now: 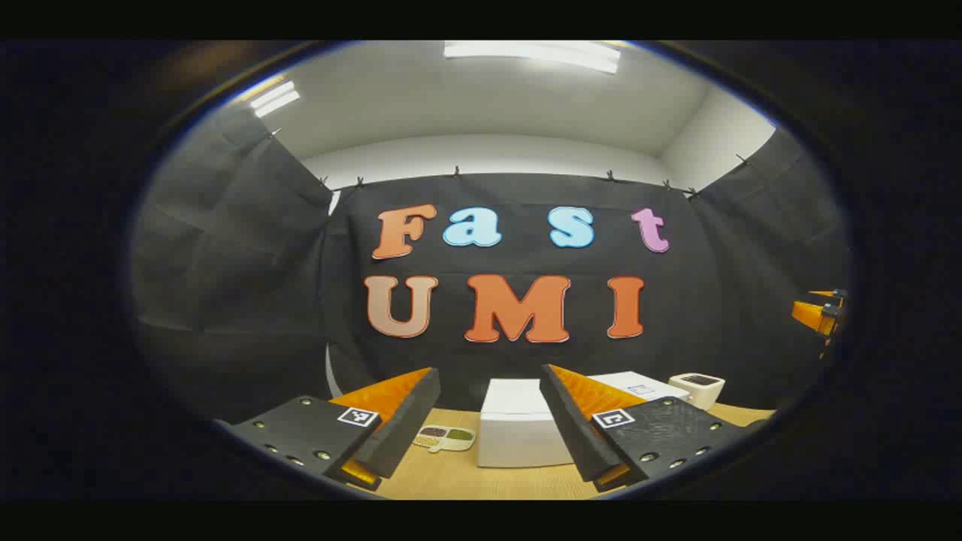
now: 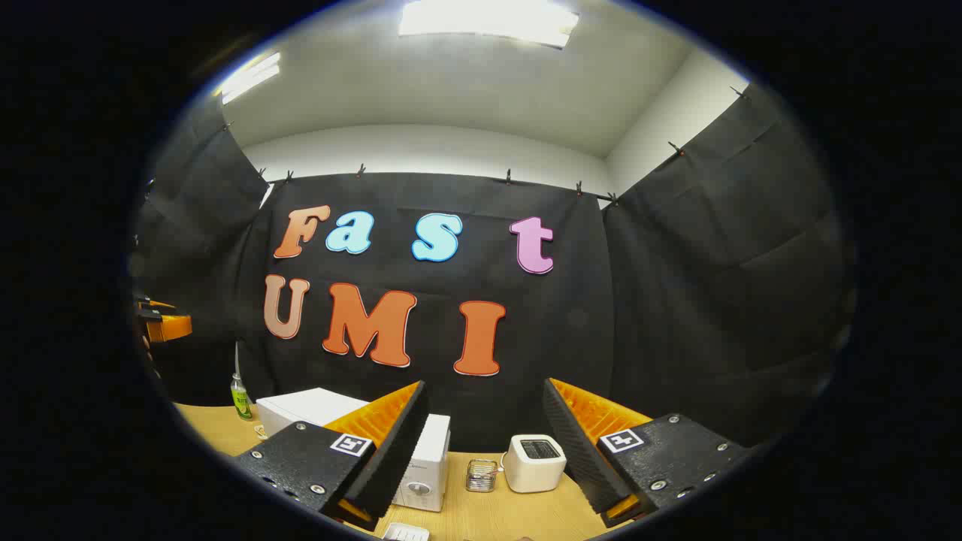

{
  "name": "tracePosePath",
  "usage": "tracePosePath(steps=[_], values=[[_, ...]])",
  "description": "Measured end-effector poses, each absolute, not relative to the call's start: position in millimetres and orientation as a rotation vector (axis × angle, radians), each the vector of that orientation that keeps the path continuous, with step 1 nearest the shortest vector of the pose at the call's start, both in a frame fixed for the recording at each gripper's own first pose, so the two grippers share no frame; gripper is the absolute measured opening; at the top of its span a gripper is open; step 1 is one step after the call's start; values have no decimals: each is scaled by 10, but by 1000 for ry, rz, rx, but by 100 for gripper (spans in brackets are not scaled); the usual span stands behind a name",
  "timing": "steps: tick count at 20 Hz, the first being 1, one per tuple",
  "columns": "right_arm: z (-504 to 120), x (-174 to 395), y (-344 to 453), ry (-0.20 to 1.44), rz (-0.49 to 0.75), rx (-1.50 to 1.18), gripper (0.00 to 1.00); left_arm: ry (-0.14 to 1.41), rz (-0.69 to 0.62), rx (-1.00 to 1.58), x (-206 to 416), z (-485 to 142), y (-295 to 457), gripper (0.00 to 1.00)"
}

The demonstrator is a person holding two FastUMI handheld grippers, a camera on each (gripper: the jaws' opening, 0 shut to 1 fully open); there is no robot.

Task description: Open the microwave oven with the left hand, put the food in, and close the microwave oven.

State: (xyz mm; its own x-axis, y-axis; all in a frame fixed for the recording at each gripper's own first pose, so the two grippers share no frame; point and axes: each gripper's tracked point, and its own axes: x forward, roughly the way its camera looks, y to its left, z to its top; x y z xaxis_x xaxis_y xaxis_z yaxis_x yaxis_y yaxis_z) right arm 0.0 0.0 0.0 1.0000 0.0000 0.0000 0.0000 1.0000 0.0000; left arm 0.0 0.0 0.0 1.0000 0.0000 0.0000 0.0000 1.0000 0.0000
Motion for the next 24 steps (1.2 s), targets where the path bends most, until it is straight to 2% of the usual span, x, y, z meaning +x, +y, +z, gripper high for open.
tracePosePath(steps=[7,8,9,10,11,12,21,23,24], values=[[-44,-29,-13,1,9,18,95,12,-8,-33,-7,-40,-32,91],[-44,-17,0,0,14,16,95,22,-8,-36,-15,-56,-27,87],[-62,-39,2,3,18,11,95,22,-10,-39,-8,-53,-45,91],[-79,-36,12,8,19,5,94,25,-13,-44,-15,-52,-66,87],[-83,-54,12,7,22,2,99,30,-19,-47,-28,-59,-89,91],[-84,-61,23,5,27,-1,95,32,-23,-48,-33,-57,-106,91],[-10,-177,-31,-33,38,8,95,36,-54,-49,-124,0,-317,91],[-40,-202,-71,-30,33,17,95,37,-76,-65,-147,-7,-400,87],[-63,-200,-74,-27,34,21,95,36,-81,-69,-160,-7,-421,91]])
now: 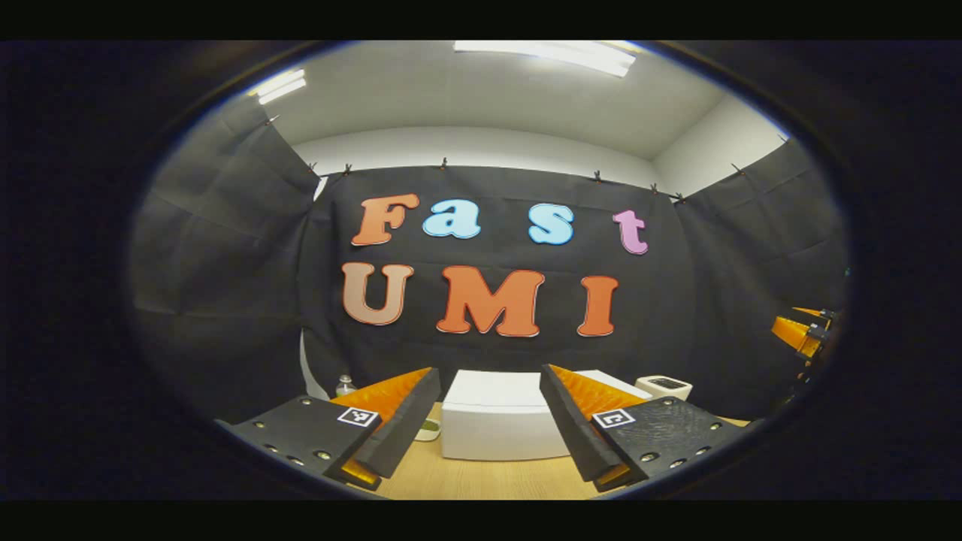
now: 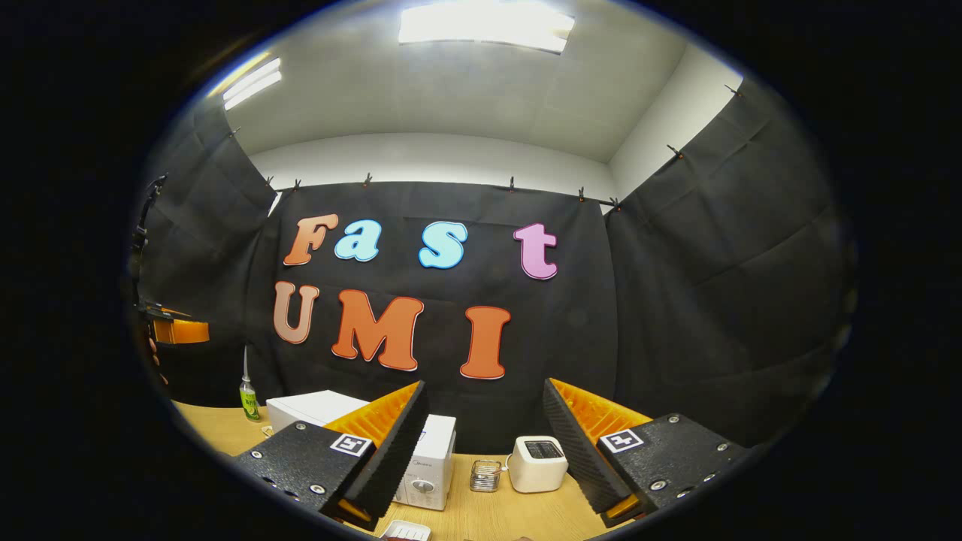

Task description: Open the microwave oven with the left hand, put the food in, and close the microwave oven.

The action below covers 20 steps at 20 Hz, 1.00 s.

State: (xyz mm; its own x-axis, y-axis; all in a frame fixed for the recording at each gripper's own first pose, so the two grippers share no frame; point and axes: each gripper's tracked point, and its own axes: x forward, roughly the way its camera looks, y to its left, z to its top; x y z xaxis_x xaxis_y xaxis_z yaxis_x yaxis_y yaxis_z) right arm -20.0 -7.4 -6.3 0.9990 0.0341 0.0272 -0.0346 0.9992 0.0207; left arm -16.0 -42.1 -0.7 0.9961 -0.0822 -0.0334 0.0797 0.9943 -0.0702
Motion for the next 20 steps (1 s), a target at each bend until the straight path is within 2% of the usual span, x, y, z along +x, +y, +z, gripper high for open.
tracePosePath(steps=[1,2,4,5,8,9,11,15,16,20], values=[[-81,-221,-88,-26,36,26,95,34,-87,-71,-164,-17,-445,91],[-94,-223,-89,-27,39,28,95,34,-88,-69,-167,-33,-469,84],[-126,-239,-109,-30,35,30,95,26,-89,-69,-169,-76,-516,91],[-158,-256,-129,-31,31,29,95,22,-99,-76,-174,-106,-573,87],[-285,-282,-172,-22,20,21,94,20,-156,-128,-181,-208,-800,91],[-335,-314,-201,-15,15,16,95,16,-167,-138,-178,-239,-850,87],[-435,-348,-255,-6,6,4,95,10,-188,-147,-157,-327,-999,87],[-656,-428,-311,10,5,-20,95,33,-214,-121,-95,-624,-1341,87],[-713,-438,-335,12,0,-29,95,42,-221,-115,-74,-701,-1427,90],[-1031,-508,-362,44,-10,-9,95,101,-325,-132,-15,-1139,-1967,87]])
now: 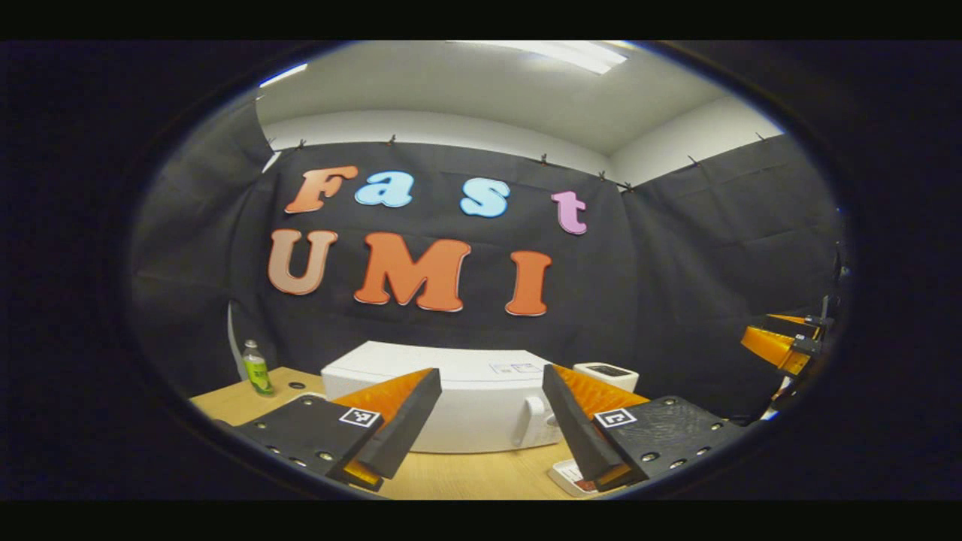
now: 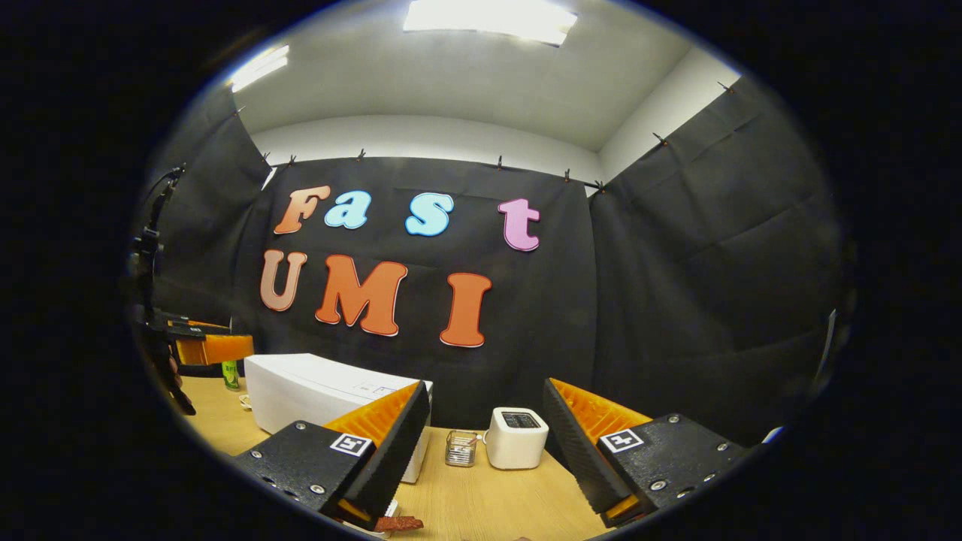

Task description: Open the microwave oven with the left hand, put the food in, and close the microwave oven.

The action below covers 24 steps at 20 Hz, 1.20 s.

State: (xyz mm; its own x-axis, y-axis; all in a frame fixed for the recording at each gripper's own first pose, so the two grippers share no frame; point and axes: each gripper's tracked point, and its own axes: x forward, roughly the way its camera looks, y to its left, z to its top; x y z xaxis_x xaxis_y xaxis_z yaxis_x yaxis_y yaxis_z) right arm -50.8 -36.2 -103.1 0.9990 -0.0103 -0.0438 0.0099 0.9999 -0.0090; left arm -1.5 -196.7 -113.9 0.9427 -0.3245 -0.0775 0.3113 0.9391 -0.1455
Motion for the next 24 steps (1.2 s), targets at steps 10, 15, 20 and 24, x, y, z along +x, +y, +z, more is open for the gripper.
tracePosePath(steps=[10,15,20,24], values=[[-1686,-599,-663,111,-66,41,95,242,-324,-58,329,-2235,-2663,83],[-2046,-592,-767,162,-80,107,95,310,-326,-34,529,-2719,-2948,69],[-2265,-588,-864,193,-97,117,95,393,-274,-51,824,-3211,-3024,52],[-2342,-587,-987,191,-125,98,95,417,-251,-96,954,-3407,-3052,37]])
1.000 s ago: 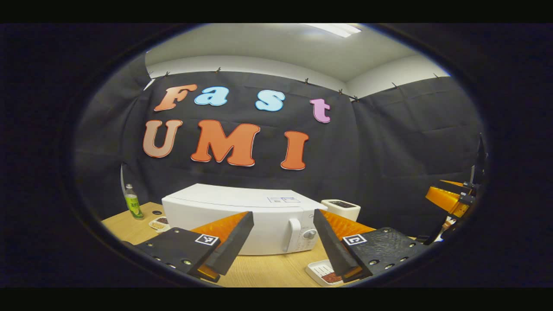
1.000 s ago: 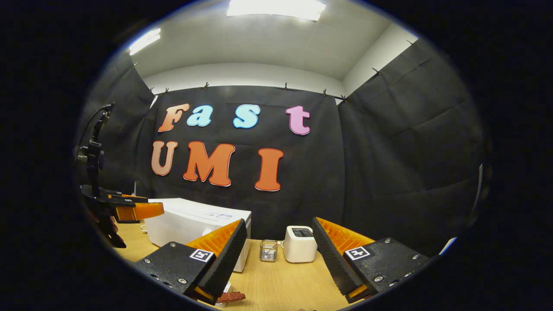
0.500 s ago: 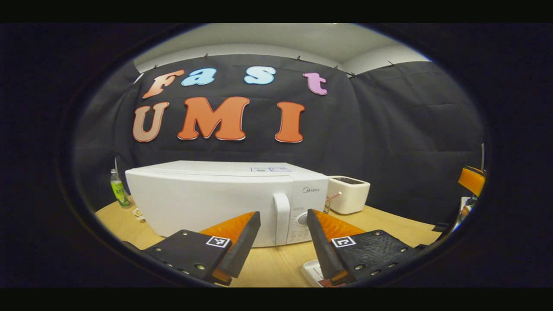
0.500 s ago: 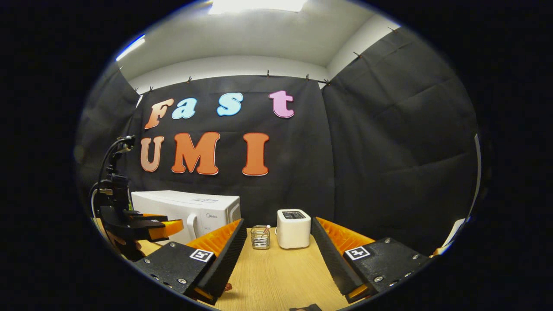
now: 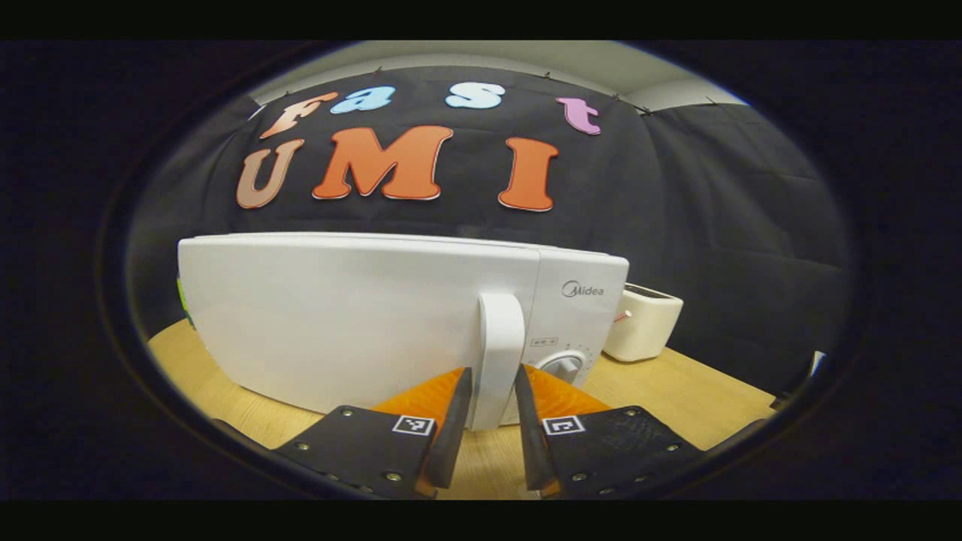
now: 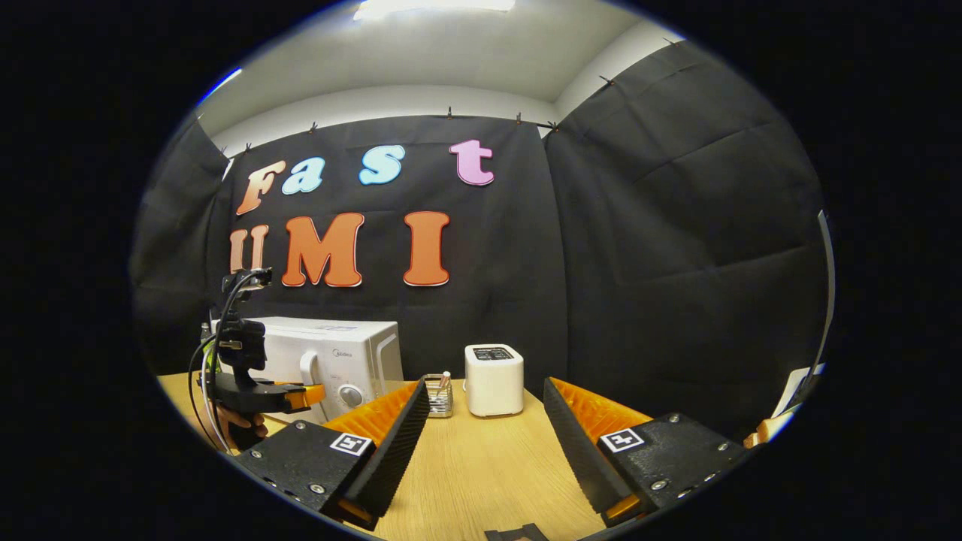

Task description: Open the microwave oven with the left hand, put the food in, and close the microwave oven.

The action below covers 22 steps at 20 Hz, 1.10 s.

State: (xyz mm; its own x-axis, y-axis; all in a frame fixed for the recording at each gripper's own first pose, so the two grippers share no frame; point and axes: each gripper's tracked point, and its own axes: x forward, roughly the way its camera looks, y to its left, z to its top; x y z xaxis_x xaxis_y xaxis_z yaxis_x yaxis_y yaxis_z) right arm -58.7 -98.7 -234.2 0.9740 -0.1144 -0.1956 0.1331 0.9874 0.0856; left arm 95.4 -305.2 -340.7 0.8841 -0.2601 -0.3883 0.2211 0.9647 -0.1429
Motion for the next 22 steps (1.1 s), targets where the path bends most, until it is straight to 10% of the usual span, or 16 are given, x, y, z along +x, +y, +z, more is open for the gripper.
tracePosePath(steps=[22], values=[[-2766,-621,-1003,272,-130,186,95,302,-236,-32,652,-3306,-3017,9]])
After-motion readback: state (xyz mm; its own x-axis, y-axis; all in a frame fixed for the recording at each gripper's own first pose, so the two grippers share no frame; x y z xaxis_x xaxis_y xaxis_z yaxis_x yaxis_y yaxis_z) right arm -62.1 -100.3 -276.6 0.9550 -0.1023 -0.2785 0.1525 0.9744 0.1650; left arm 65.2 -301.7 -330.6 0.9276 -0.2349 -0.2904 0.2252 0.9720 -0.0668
